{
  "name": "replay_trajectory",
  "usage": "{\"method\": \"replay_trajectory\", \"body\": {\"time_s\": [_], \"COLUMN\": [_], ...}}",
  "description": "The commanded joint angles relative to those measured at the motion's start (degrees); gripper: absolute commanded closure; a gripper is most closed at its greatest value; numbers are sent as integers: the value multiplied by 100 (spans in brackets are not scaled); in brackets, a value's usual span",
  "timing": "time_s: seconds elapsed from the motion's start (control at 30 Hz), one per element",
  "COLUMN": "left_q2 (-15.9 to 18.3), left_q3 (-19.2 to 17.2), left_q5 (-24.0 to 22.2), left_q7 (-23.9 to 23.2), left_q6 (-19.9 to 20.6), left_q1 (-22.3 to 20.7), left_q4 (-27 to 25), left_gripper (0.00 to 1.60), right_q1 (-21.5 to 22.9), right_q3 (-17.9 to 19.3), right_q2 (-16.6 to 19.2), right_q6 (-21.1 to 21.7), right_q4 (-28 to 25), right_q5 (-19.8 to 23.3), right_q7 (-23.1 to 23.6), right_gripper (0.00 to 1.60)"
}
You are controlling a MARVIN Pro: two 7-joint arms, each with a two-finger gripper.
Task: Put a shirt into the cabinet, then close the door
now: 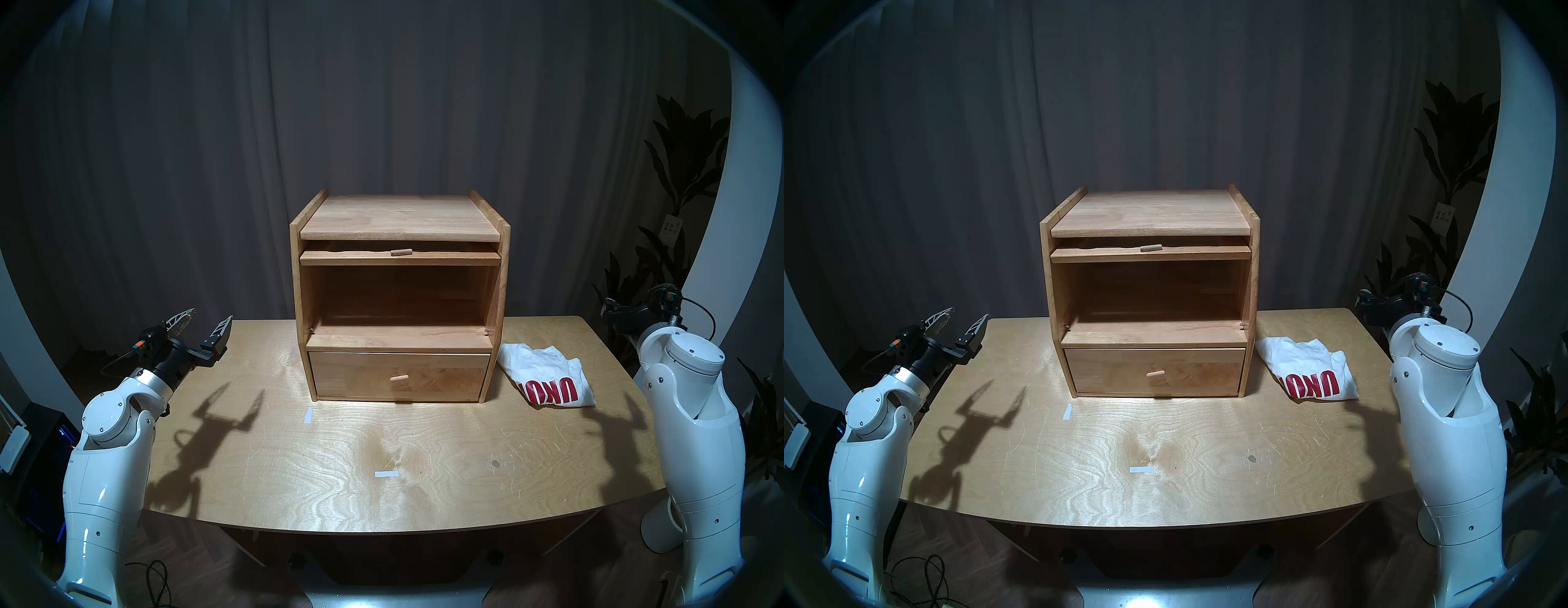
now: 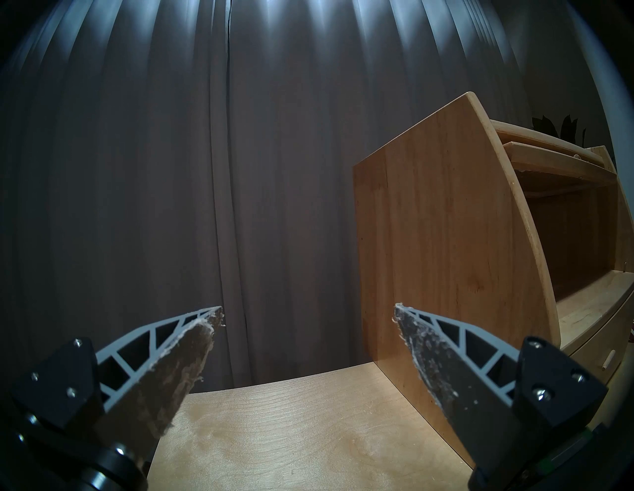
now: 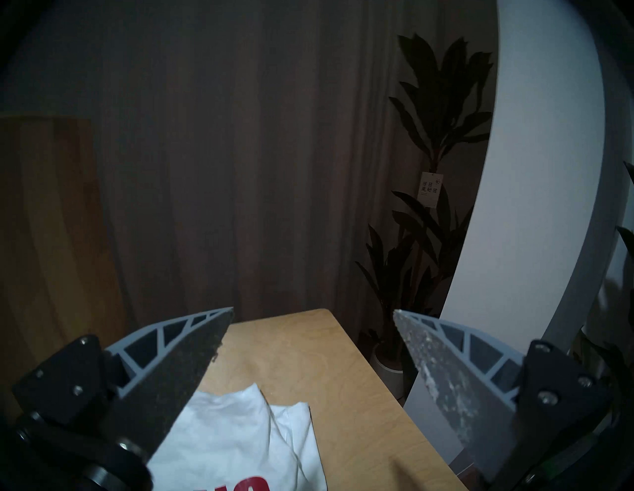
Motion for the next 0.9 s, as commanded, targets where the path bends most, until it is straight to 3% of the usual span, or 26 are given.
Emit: {"method": "replay_trajectory", "body": {"time_s": [0.0,0.23,0.33,0.7,0.87], "left_q2": [18,20,21,24,24], "left_q3": [-8,-6,-5,-4,-3], "left_q5": [-1,-7,-8,-16,-20], "left_q7": [-2,-7,-8,-15,-17], "left_q6": [-19,-21,-21,-22,-23], "left_q1": [-53,-55,-56,-57,-57], "left_q4": [-66,-61,-59,-53,-49], "left_gripper": [0,0,0,0,0], "right_q1": [-374,-568,-513,-244,-42], "right_q3": [-239,-39,-145,-861,-945], "right_q2": [612,1081,1237,1972,2280], "right_q6": [665,1511,1669,1669,1669], "right_q4": [-481,-575,-443,180,355], "right_q5": [-633,-1094,-1206,-1407,-1622], "right_q7": [524,1253,1590,2875,3429], "right_gripper": [0,0,0,0,0]}}
